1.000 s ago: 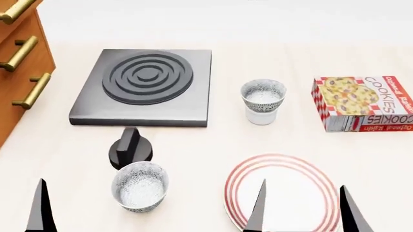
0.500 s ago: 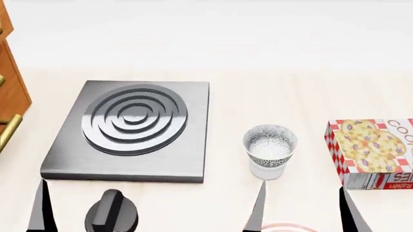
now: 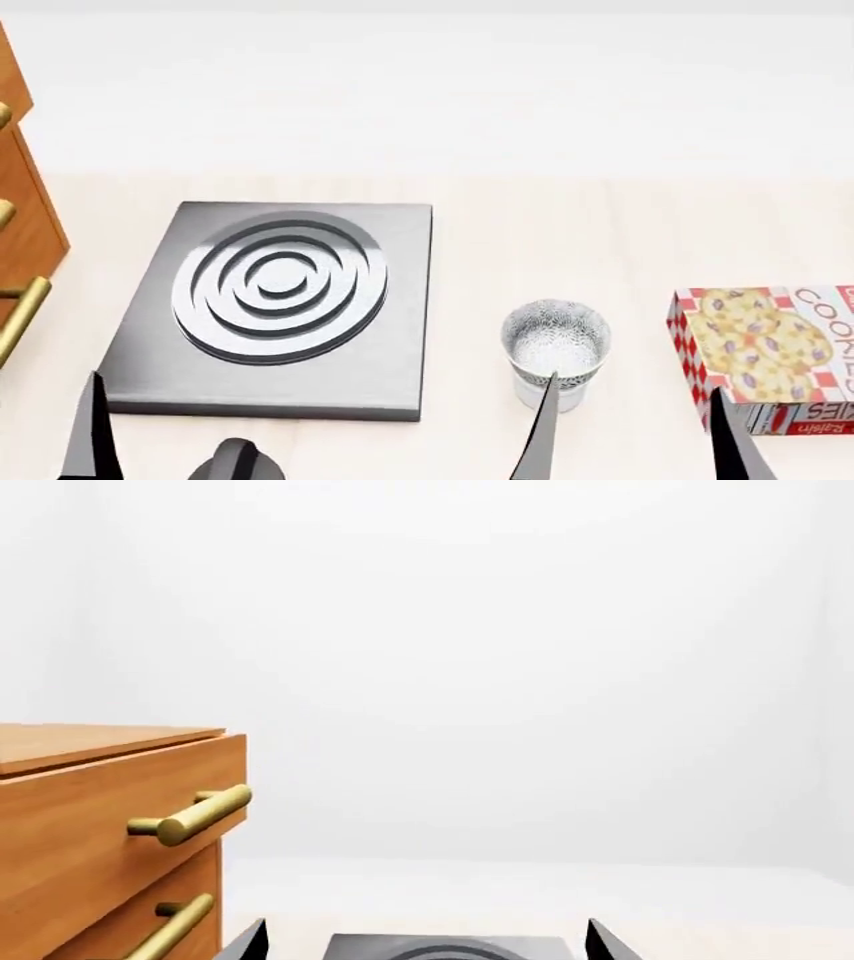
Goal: Pick the akita bowl on the ramekin and place it on the plate.
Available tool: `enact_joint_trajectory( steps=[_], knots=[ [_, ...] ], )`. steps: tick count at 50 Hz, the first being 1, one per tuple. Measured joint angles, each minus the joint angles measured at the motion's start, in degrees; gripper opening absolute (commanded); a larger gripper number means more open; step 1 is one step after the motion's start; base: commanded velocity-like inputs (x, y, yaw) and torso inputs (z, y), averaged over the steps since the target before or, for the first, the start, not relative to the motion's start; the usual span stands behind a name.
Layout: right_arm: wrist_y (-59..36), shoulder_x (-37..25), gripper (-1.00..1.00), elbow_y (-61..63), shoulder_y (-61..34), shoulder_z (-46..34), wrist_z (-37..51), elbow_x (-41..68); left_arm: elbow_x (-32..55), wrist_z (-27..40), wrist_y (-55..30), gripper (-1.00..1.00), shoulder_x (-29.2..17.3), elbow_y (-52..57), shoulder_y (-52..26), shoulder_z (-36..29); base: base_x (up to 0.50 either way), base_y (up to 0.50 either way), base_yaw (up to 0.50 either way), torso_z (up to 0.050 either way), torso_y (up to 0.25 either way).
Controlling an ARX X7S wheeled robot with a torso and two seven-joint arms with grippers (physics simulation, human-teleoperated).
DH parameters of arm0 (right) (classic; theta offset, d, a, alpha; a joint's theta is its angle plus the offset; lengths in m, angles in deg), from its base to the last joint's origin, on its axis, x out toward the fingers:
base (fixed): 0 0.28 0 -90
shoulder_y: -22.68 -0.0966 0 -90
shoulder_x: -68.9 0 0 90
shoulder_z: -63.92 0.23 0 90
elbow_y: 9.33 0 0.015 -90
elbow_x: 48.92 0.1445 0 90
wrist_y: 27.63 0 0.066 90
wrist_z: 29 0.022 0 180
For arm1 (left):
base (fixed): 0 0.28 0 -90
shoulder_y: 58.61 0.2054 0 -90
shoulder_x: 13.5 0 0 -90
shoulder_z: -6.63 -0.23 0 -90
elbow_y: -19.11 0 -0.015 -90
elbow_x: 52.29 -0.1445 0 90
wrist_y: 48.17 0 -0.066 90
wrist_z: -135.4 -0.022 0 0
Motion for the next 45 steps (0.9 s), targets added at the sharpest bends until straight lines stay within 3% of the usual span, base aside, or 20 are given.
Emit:
enact_joint_trajectory(
  steps=[17, 45],
  knots=[
    [0.6, -0.8, 1.00, 0.0, 0.1, -0.4, 0.7, 0.7, 0.4, 0.9, 0.2, 1.00, -0.6, 0.1, 0.1, -0.4, 0.00, 0.00, 0.00, 0.041, -0.003],
    [0.9, -2.1, 1.00, -0.2, 0.1, -1.3, 2.0, 1.3, 0.7, 2.3, 1.1, 1.00, -1.7, 0.0, 0.3, -0.8, 0.00, 0.00, 0.00, -0.004, -0.250]
  ],
)
